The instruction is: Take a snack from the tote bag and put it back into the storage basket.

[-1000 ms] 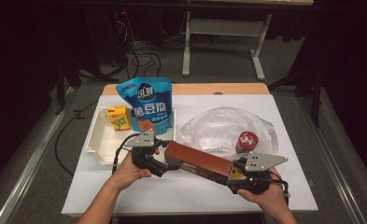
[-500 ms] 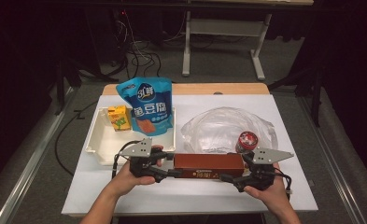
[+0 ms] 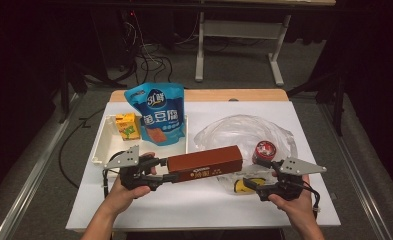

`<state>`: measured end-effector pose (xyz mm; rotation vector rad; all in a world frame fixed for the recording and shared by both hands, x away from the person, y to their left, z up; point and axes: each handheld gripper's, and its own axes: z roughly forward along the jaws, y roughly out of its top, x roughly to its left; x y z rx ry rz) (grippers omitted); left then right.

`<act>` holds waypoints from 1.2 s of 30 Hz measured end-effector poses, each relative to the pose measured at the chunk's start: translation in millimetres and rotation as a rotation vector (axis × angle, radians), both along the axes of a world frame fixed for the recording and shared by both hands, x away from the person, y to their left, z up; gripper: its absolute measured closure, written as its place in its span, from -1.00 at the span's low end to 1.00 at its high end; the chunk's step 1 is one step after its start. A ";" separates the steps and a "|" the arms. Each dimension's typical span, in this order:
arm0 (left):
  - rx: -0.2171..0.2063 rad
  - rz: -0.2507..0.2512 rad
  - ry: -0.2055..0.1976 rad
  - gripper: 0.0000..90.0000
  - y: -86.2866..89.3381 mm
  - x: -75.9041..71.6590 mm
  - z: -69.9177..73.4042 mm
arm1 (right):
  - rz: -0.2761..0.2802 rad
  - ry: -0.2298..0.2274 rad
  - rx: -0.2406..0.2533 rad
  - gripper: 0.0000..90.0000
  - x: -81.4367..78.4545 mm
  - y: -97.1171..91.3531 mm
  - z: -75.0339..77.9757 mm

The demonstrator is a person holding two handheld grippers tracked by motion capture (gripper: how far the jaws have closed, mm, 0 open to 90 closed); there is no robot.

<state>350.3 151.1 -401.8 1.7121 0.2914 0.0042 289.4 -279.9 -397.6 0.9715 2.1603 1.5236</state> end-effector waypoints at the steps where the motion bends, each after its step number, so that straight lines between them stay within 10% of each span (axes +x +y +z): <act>1: -0.001 0.003 0.004 0.06 2.0 -0.5 -0.2 | -0.008 0.000 0.001 -0.66 0.2 -0.5 -0.5; 36: 0.016 0.238 0.008 0.08 80.1 -2.6 -5.1 | -0.057 0.011 -0.012 -0.55 -1.4 -1.4 -6.6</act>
